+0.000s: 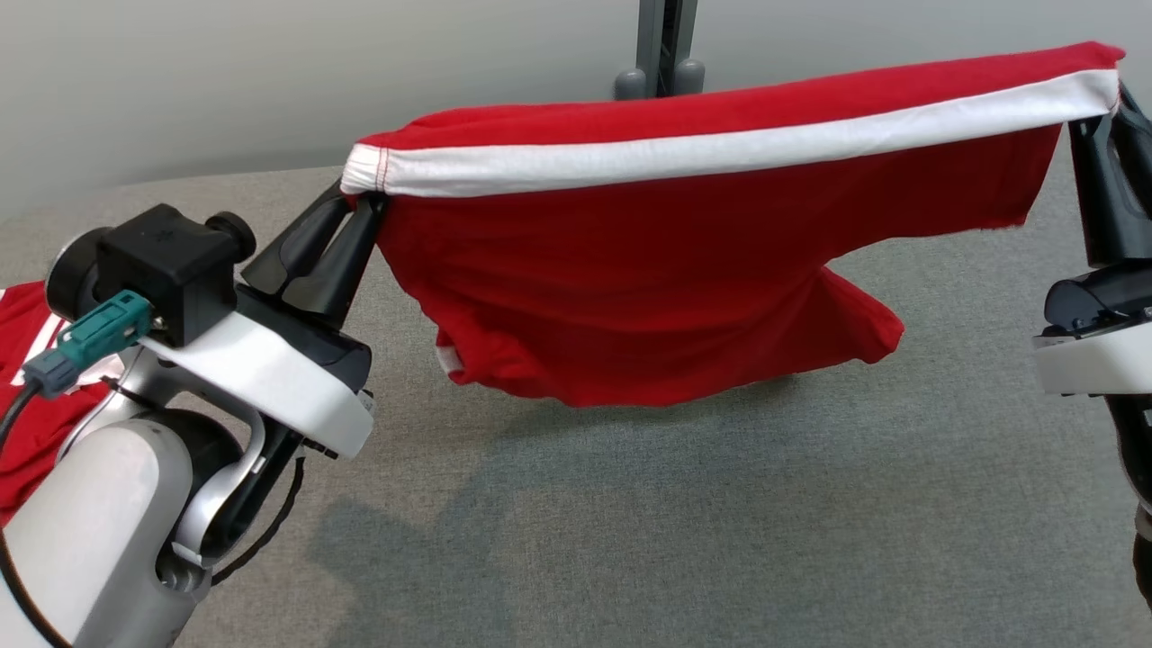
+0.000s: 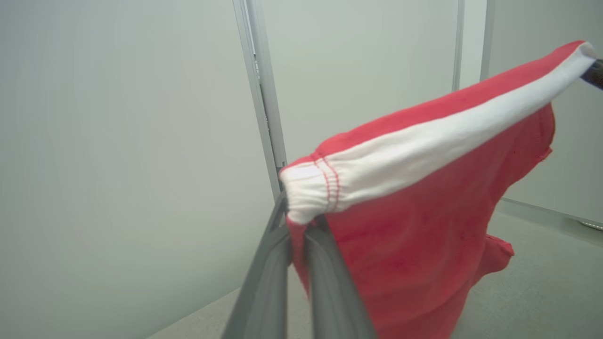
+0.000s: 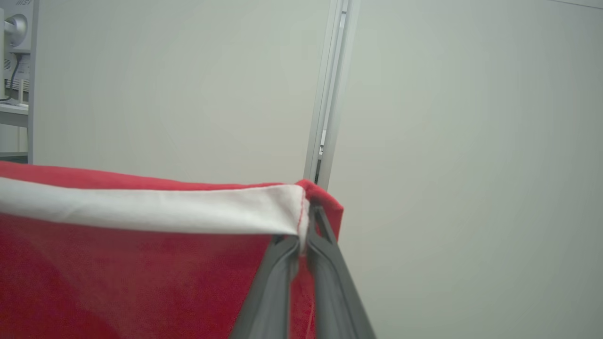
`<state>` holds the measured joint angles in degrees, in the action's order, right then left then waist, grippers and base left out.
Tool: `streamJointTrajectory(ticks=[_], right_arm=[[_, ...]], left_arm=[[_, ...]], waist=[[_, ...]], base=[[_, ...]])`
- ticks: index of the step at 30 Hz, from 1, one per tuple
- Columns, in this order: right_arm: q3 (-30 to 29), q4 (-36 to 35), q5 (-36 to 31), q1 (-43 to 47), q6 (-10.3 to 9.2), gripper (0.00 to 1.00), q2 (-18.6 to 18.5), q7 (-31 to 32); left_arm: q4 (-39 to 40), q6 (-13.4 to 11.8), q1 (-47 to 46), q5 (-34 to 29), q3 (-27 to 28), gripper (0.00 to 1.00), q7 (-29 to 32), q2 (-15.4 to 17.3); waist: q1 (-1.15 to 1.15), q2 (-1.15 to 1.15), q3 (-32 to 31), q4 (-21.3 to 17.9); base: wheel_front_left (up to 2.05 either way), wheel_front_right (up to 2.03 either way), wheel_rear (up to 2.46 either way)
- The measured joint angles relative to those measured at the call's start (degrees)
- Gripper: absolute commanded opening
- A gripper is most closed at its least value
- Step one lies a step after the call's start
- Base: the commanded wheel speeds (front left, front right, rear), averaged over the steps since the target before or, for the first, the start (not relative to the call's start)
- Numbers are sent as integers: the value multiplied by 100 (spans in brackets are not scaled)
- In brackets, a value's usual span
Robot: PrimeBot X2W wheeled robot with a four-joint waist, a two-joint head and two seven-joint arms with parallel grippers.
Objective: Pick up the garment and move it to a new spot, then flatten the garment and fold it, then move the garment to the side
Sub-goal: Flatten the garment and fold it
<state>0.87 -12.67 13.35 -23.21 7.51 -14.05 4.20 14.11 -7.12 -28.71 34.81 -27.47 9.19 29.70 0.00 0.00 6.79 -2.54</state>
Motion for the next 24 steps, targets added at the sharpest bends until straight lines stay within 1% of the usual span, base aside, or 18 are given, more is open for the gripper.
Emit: streamJointTrajectory(ticks=[4,7,9,13,14,17,20,24], right_arm=[[-99,-253,21,-42,-1,0,2,283],[-130,-286,88,-116,-1,0,23,407],[-118,-169,174,-234,-1,0,35,447],[-26,370,394,-677,0,0,-12,450],[-26,370,394,-677,0,0,-12,450],[55,956,488,-1157,0,0,-96,352],[219,1557,603,-1774,0,0,-174,171],[497,2421,667,-2826,0,0,-240,-90]], left_arm=[[308,-79,-146,-104,57,0,90,92],[385,-102,-237,-125,60,0,165,100],[336,-98,-357,-144,59,0,172,89],[-190,67,-800,-162,-20,0,179,-31],[-190,67,-800,-162,-20,0,179,-31],[-851,288,-1335,-159,-102,0,77,-289],[-1729,553,-2006,-163,-164,0,-86,-567],[-3005,886,-3002,-208,-164,0,-456,-944]], waist=[[0,0,14,8],[0,0,73,5],[0,0,143,-2],[0,0,343,-7],[0,0,343,-7],[0,0,547,8],[0,0,786,40],[0,0,1143,88]], base=[[0,0,0],[0,0,0],[0,0,0],[0,0,0],[0,0,0],[0,0,0],[0,0,0],[0,0,0]])
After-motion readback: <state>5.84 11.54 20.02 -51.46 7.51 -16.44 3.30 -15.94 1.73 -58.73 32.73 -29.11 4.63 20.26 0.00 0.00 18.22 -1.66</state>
